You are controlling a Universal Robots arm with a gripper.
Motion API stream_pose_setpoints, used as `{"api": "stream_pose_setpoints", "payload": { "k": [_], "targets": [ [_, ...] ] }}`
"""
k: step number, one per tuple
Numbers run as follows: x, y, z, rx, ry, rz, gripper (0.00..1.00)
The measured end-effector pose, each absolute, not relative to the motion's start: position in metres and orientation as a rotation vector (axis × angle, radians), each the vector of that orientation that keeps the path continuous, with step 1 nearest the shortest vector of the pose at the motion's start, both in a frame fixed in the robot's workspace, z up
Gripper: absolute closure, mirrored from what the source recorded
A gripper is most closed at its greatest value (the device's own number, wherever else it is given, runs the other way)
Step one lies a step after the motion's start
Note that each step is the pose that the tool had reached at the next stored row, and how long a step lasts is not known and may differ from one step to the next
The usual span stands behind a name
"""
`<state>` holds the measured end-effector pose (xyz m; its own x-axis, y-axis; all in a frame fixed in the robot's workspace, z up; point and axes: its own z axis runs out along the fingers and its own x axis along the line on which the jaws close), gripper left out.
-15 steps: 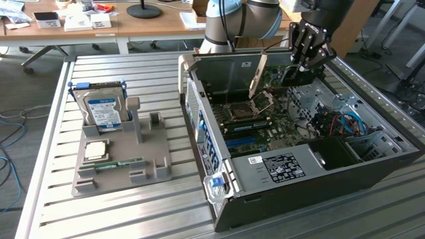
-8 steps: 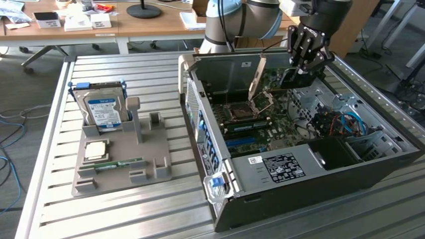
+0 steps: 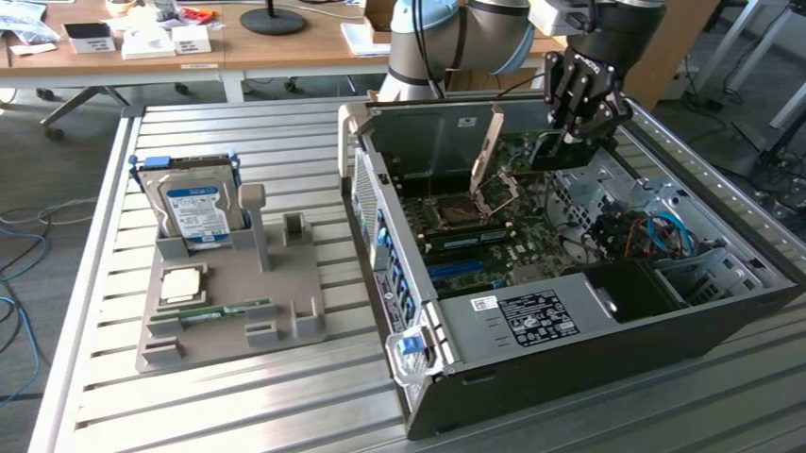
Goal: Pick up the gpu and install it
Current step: 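Insert the gpu into the slot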
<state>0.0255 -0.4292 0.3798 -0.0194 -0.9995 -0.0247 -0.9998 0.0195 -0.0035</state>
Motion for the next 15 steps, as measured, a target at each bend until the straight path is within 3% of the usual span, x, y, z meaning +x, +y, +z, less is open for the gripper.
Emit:
{"api": "stream_pose_setpoints", "payload": {
  "k": [15],
  "targets": [
    [0.0255,-0.4292,0.3775,-2.186,2.229,0.023,0.73]
  ]
}}
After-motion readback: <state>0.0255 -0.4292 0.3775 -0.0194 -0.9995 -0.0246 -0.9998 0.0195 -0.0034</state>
